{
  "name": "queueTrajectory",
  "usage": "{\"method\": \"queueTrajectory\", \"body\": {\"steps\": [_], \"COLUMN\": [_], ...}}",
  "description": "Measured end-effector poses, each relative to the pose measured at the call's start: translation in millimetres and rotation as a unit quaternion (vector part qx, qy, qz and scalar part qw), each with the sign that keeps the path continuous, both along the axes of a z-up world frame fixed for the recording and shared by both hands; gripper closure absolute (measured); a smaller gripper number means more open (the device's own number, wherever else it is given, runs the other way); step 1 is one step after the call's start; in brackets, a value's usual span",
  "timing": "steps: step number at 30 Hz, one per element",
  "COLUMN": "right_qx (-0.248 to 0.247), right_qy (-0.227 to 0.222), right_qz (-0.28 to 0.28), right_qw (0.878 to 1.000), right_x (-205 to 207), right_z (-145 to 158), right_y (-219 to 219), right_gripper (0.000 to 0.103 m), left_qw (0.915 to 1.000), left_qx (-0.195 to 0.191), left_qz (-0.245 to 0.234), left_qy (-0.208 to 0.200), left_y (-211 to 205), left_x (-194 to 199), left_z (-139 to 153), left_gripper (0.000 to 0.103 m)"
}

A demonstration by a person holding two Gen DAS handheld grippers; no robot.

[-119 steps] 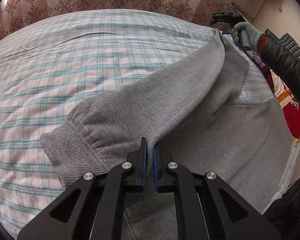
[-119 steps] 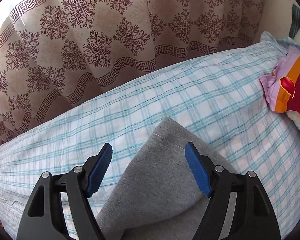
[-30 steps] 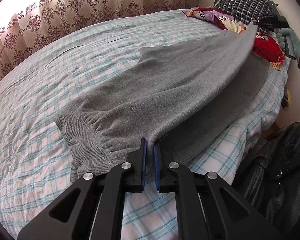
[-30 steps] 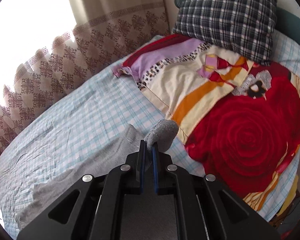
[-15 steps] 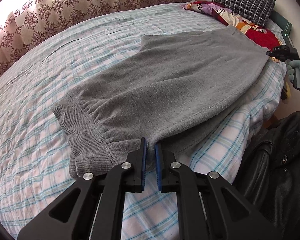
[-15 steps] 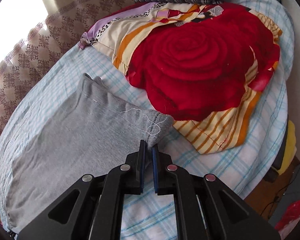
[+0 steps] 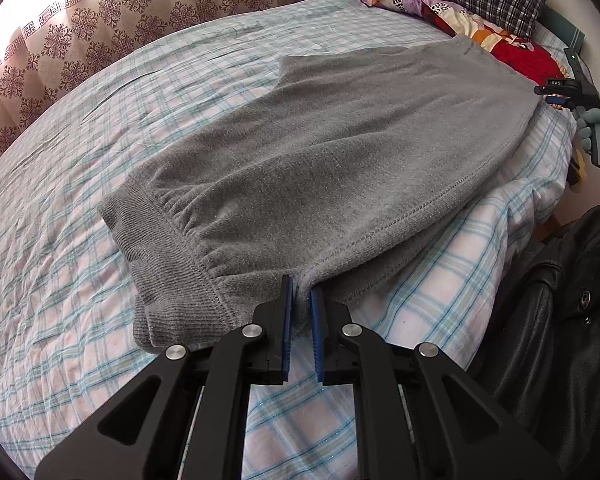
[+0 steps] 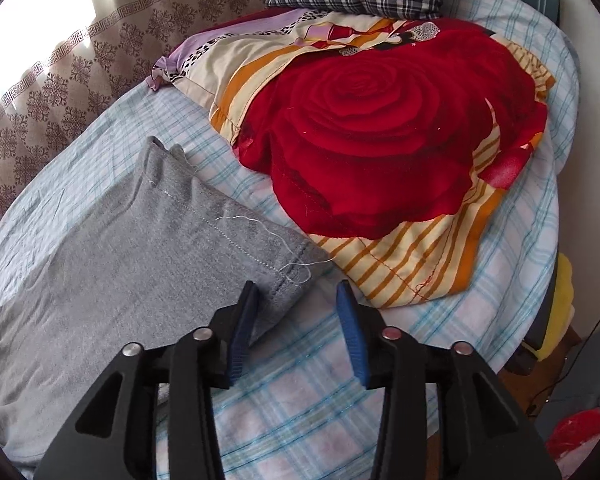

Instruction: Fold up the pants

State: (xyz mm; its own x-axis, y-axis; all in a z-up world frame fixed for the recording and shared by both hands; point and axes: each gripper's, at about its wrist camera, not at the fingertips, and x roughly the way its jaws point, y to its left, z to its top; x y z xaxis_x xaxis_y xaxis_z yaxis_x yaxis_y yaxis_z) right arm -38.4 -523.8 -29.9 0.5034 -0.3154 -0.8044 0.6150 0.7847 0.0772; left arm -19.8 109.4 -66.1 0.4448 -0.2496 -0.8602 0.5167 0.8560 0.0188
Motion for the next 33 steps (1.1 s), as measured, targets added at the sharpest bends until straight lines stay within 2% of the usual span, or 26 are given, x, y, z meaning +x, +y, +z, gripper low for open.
{"method": "queueTrajectory", "body": {"steps": [2, 6, 9, 12, 15, 19, 20, 21, 22, 25, 29, 33], "right_qx": [-0.021, -0.089, -0.096, -0.070, -0.031, 0.030, 0.038, 0.045, 0.057, 0.094, 0.074, 0.058], "right_qy": [0.001, 0.000, -0.013, -0.015, -0.006, 0.016, 0.019, 0.021, 0.027, 0.060, 0.078, 0.089], "right_qz": [-0.012, -0.010, 0.032, 0.116, 0.212, 0.323, 0.349, 0.369, 0.388, 0.423, 0.430, 0.441], "right_qw": [1.000, 0.996, 0.995, 0.991, 0.977, 0.946, 0.936, 0.928, 0.920, 0.899, 0.896, 0.891], "right_x": [-3, -5, 2, 18, 34, 46, 47, 47, 47, 42, 33, 28], "right_z": [8, 29, 38, 33, 19, 1, -1, -3, -5, -20, -28, -31], "right_y": [0, 20, 53, 103, 163, 233, 248, 260, 270, 294, 306, 312], "right_gripper": [0.055, 0.054, 0.052, 0.051, 0.051, 0.051, 0.051, 0.051, 0.051, 0.050, 0.049, 0.048], "left_qw": [1.0000, 0.9999, 0.9998, 0.9998, 0.9998, 0.9991, 0.9988, 0.9986, 0.9983, 0.9969, 0.9961, 0.9956], "left_qx": [-0.001, 0.004, -0.003, -0.003, -0.009, -0.033, -0.035, -0.033, -0.036, -0.052, -0.067, -0.089], "left_qz": [0.003, 0.011, 0.014, 0.014, 0.014, 0.025, 0.030, 0.039, 0.046, 0.058, 0.057, 0.027], "left_qy": [0.001, 0.008, 0.014, 0.011, 0.009, 0.014, 0.013, 0.009, 0.009, 0.009, -0.008, -0.008], "left_y": [-1, 2, 7, 9, 14, 24, 26, 29, 30, 32, 14, -30], "left_x": [0, -1, -3, -7, -13, -14, -15, -14, -13, -8, 7, 27], "left_z": [0, -1, 0, 4, 8, 14, 16, 18, 20, 30, 44, 46], "left_gripper": [0.092, 0.078, 0.075, 0.073, 0.071, 0.070, 0.067, 0.055, 0.050, 0.050, 0.048, 0.045]}}
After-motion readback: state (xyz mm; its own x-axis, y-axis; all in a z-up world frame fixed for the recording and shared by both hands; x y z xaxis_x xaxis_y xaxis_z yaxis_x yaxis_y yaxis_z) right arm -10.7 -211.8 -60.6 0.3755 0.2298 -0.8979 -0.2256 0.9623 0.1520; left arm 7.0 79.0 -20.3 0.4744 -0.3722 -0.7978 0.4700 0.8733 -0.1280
